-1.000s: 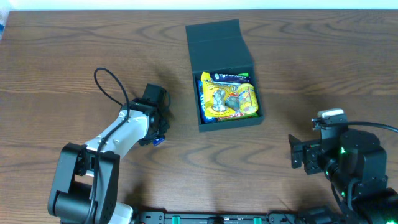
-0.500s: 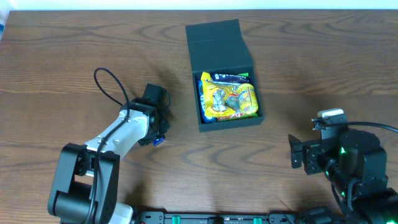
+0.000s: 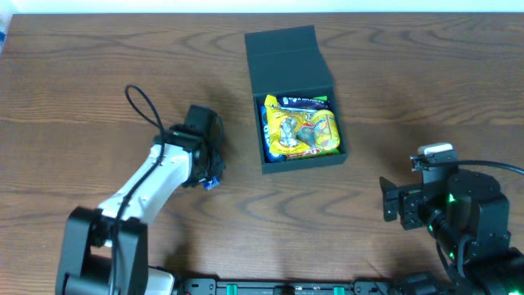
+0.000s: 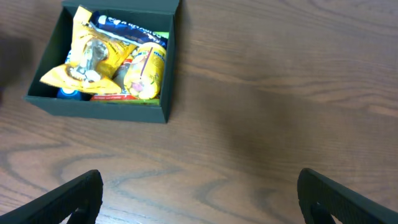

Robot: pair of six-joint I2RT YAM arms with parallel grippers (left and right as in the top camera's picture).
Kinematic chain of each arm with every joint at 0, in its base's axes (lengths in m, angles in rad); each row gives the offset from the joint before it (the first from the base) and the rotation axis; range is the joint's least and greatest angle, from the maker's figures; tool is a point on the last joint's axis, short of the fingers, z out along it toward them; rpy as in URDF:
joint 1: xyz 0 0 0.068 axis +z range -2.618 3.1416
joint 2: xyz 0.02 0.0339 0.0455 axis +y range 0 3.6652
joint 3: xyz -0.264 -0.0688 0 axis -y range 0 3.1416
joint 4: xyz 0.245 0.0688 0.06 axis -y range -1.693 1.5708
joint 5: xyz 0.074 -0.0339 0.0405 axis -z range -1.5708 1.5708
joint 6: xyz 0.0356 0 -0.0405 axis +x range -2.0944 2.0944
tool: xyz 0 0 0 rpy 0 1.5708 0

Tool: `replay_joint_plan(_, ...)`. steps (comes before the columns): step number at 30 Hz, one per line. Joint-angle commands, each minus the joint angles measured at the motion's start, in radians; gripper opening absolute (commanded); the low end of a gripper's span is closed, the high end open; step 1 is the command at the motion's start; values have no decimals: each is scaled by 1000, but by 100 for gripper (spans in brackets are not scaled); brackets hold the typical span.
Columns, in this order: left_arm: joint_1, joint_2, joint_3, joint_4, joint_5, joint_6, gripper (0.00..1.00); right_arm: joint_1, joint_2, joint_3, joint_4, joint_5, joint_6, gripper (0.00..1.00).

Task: Pack container
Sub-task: 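Lower the left gripper and grasp the Eclipse tin's end, then lift the Eclipse tin and carry it into the black box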

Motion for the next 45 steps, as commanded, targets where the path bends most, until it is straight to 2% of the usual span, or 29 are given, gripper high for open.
replay_joint_plan(1,2,-36,117,-70,18,64,5,-7,-2,-1,5,-4,14,99)
replay_joint_plan(6,-41,-36,293,-205,20,104,6,-7,-2,-1,6,-4,14,99)
replay_joint_plan(10,-98,-36,406,-249,32,104,6,-7,-2,-1,6,-4,14,99)
replay_joint_plan(20,-249,-4,527,-175,71,84,5,-7,-2,-1,5,-4,14,99)
replay_joint_plan(29,-283,197,620,-168,201,88,6,-7,-2,-1,5,-4,14,99)
replay_joint_plan(37,-376,341,724,-132,190,87,6,-7,-2,-1,5,-4,14,99)
replay_joint_plan(45,-418,423,732,-100,172,-6,6,-7,-2,-1,5,-4,14,99)
